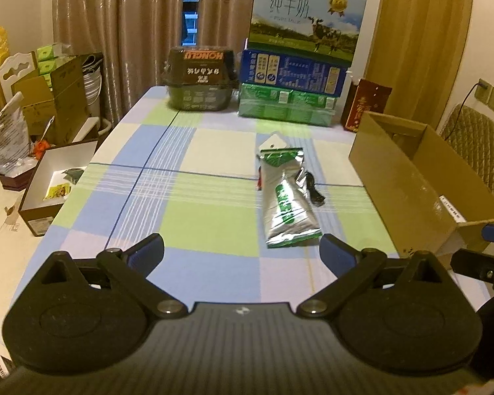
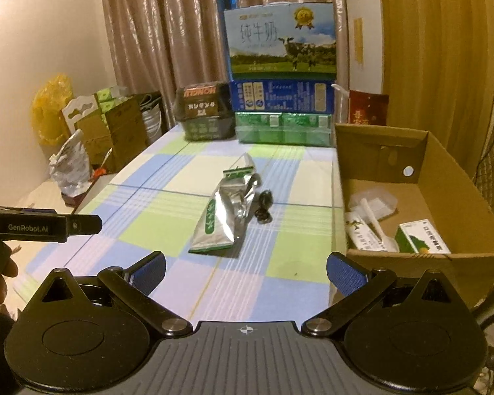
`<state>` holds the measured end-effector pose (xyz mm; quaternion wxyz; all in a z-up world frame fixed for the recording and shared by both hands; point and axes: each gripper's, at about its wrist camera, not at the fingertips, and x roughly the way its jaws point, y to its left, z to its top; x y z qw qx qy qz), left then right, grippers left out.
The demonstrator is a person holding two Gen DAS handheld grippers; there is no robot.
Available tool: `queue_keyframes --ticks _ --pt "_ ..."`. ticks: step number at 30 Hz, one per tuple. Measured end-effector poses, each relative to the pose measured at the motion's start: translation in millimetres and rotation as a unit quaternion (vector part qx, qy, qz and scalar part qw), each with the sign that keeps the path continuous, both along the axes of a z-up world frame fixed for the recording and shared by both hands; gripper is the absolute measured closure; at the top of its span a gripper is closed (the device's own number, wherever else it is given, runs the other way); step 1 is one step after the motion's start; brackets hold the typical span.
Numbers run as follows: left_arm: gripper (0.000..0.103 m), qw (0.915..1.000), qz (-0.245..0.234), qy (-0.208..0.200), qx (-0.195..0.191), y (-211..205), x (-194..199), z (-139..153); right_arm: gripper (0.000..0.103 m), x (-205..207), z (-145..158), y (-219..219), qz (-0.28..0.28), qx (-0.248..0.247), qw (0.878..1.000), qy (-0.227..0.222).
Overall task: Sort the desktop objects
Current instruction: 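Withdraw both tools from the cardboard box back over the table, then grasp the silver foil pouch with left gripper while right grasps the black cable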
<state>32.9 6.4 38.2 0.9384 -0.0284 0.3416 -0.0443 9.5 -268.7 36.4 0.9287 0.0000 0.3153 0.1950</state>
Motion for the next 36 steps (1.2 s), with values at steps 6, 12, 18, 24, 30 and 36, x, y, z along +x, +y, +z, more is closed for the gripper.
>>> queue_keyframes --ticks 6,12,18,24,30,36 --pt "0.002 0.9999 0.003 0.010 0.004 3 4 -7 0.002 6 -8 12 0.012 -0.003 1.000 0.004" --pt "0.001 0.9998 0.002 0.017 0.012 5 13 -11 0.002 15 -13 23 0.024 -0.008 1.000 0.006" --pt "0.001 0.9996 -0.010 0.024 0.013 7 28 -18 0.002 29 -24 38 0.041 -0.031 0.999 -0.001" --pt "0.001 0.9990 -0.029 0.035 0.004 9 54 -27 0.002 54 -44 57 0.058 -0.051 0.997 -0.005" --pt "0.001 0.9977 -0.051 0.045 0.008 7 92 -39 0.015 90 -70 68 0.054 -0.079 0.995 0.010" --pt "0.001 0.9950 -0.083 0.054 0.003 -4 130 -56 0.036 120 -91 67 0.040 -0.080 0.995 0.038"
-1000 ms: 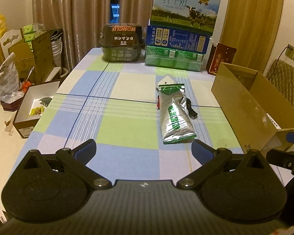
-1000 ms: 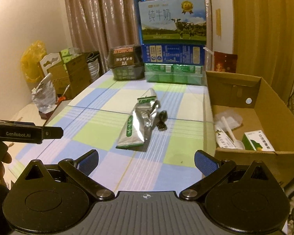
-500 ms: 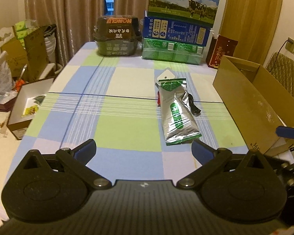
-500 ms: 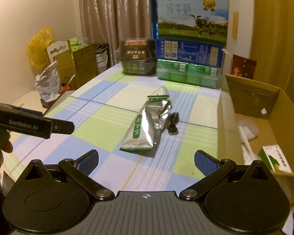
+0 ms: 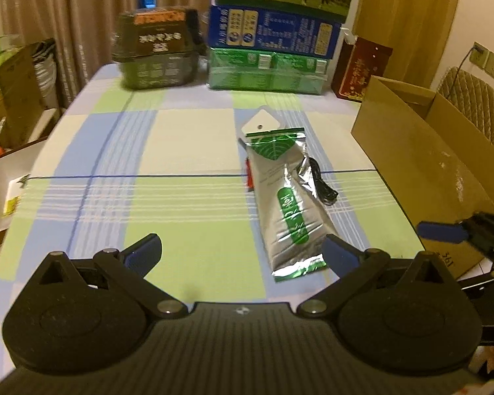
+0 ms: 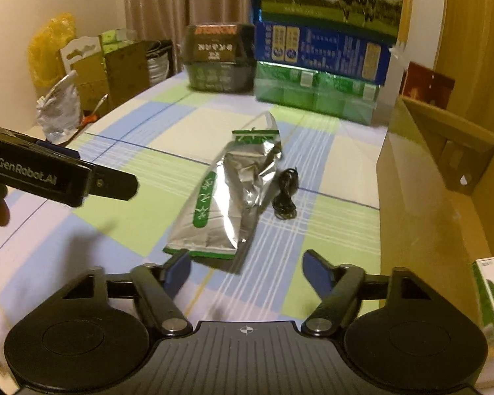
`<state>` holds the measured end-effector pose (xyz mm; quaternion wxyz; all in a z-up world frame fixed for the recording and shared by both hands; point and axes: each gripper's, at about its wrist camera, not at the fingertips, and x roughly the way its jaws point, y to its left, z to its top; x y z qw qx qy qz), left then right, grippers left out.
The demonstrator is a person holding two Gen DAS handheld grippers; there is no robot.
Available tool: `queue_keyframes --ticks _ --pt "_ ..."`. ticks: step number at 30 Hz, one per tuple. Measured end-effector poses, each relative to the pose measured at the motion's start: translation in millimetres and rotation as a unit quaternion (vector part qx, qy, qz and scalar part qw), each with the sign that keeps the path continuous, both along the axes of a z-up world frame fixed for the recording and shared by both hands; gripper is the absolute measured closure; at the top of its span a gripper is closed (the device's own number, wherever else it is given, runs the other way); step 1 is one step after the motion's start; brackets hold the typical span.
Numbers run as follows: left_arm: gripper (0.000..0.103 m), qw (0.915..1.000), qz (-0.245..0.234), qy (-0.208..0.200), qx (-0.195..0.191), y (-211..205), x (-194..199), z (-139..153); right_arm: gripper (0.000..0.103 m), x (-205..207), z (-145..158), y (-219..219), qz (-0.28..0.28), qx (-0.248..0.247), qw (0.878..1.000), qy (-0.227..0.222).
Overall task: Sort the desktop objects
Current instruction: 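Grasp the silver foil pouch with left gripper while right grasps the black cable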
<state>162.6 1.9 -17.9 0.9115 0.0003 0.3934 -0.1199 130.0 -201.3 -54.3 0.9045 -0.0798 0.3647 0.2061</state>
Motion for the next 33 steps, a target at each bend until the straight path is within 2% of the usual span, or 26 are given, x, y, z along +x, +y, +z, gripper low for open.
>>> queue_keyframes --ticks 7,17,22,25,27,29,30,33 --pt "0.002 0.9997 -0.017 0.014 -0.011 -7 38 -24 0.047 33 -14 1 -0.031 -0.008 0.999 0.014" --pt "0.003 0.9982 -0.042 0.026 -0.035 -18 85 -38 0.048 75 -26 0 -0.062 -0.018 0.998 0.019" --pt "0.009 0.9963 -0.059 0.045 -0.042 -31 107 -51 0.048 83 -30 0 -0.070 -0.030 0.997 0.016" --pt "0.021 0.9951 -0.064 0.058 -0.047 -37 118 -60 0.048 85 -33 -1 -0.072 -0.034 0.997 0.020" --pt "0.023 0.9938 -0.069 0.067 -0.055 -39 123 -65 0.048 85 -34 -2 -0.074 -0.035 0.996 0.022" --pt "0.033 0.9918 -0.077 0.077 -0.067 -40 126 -70 0.048 86 -35 -2 -0.074 -0.035 0.996 0.023" --pt "0.043 0.9910 -0.081 0.079 -0.070 -41 126 -71 0.048 87 -35 -2 -0.074 -0.034 0.996 0.024" --pt "0.052 0.9910 -0.088 0.081 -0.060 -40 120 -68 0.048 88 -35 -2 -0.075 -0.026 0.997 0.025"
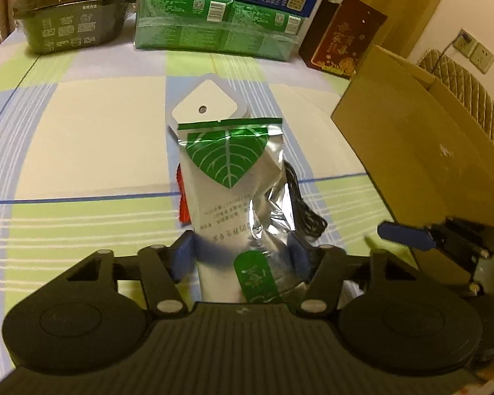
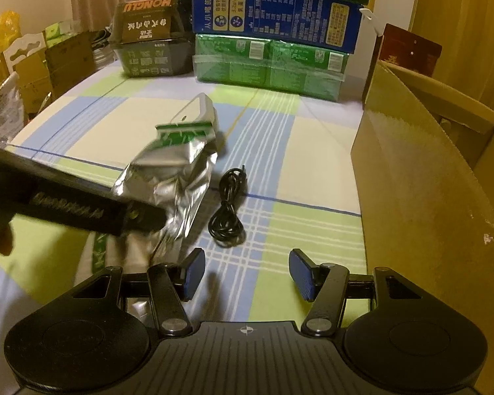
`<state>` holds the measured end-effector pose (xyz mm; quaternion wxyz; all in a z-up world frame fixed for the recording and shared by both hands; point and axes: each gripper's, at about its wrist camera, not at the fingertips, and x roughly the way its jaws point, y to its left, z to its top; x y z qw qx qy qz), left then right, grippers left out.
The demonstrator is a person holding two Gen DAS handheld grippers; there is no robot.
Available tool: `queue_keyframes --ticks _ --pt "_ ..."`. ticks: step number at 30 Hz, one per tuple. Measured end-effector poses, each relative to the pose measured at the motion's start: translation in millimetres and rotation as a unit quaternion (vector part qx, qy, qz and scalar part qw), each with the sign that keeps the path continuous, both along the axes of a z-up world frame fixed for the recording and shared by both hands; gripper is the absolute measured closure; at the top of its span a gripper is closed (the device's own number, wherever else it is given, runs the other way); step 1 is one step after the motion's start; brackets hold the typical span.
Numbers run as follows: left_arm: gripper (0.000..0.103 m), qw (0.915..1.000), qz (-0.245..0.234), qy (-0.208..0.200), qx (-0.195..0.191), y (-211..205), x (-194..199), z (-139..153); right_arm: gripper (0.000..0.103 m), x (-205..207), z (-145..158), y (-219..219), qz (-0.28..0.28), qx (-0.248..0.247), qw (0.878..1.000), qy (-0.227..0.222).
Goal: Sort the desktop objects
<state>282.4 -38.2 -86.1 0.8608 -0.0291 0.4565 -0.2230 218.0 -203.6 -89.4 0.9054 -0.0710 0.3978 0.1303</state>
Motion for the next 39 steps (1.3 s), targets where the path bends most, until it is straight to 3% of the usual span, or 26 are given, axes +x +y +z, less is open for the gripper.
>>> queue_keyframes --ticks 3,9,15,17,22,26,33,39 --pt "0.056 0.9998 -0.003 -0.003 0.022 10 -12 5 0.048 2 0 2 0.004 0.012 1.000 -0.001" --pt "0.056 0.9967 0.036 -0.017 0.071 45 -37 11 0.048 16 -3 12 0.013 0.033 0.999 -0.017" --pt "0.051 0.9960 0.062 -0.019 0.061 67 -44 9 0.056 40 -12 16 0.002 0.041 0.999 -0.024" --pt "0.051 0.9960 0.061 -0.021 0.062 65 -43 9 0.060 48 -17 15 -0.005 0.042 0.999 -0.020" --pt "0.038 0.9961 0.052 -0.025 0.066 58 -43 5 0.069 58 -28 16 -0.005 0.030 0.999 -0.019" --pt "0.030 0.9964 0.048 -0.021 0.066 56 -42 1 0.091 56 -28 23 0.012 0.020 0.999 -0.023" --pt "0.021 0.9959 0.041 -0.018 0.078 48 -39 -4 0.091 44 -25 23 -0.002 0.029 1.000 -0.006" --pt "0.026 0.9914 0.032 -0.012 0.127 36 -37 -11 0.091 24 -15 19 -0.008 0.035 0.999 -0.002"
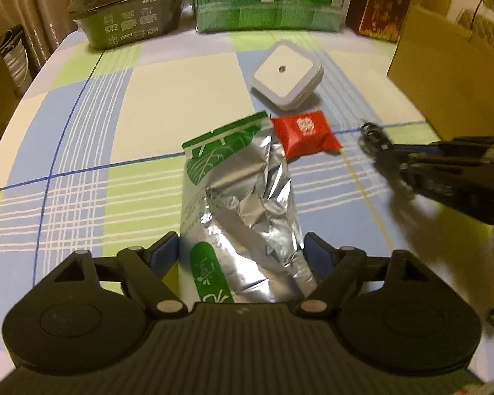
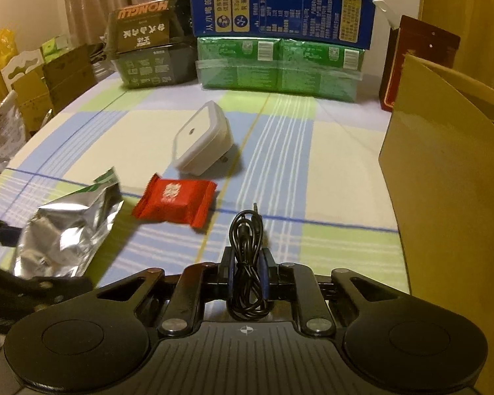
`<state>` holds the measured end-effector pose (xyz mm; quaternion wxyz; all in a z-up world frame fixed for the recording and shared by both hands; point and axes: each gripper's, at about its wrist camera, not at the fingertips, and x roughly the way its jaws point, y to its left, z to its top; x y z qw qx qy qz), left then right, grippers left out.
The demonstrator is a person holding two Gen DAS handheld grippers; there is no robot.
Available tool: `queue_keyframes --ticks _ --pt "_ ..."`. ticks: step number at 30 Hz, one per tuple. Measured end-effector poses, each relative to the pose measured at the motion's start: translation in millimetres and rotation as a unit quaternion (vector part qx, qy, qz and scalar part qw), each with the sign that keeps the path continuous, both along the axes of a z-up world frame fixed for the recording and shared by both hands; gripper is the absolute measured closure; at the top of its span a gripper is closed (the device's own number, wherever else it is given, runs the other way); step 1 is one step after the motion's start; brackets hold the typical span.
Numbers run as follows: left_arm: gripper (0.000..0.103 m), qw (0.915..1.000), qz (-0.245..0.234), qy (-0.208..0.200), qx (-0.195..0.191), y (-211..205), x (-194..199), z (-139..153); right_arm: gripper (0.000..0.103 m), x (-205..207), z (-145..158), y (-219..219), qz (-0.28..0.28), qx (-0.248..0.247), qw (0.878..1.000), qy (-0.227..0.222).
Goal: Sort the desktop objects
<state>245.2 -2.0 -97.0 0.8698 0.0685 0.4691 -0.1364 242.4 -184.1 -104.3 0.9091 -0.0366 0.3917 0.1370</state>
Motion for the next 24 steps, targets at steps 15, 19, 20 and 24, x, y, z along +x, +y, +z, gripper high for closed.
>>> queue_keyframes --ticks 15,19,20,24 --pt "0.053 0.9990 -0.012 0.029 -0.031 -16 -87 16 0.091 -100 20 -21 -0.003 0.039 0.999 0.026" --pt "0.053 0.9988 -0.013 0.029 -0.038 -24 -123 15 0.091 -131 24 -30 -0.010 0.050 0.998 0.031" --pt "0.053 0.9988 -0.013 0.028 -0.038 -26 -128 15 0.091 -138 24 -33 -0.015 0.052 0.998 0.034" --pt "0.046 0.9991 -0.019 0.024 -0.031 -34 -138 13 0.091 -153 19 -38 -0.023 0.053 0.997 0.045"
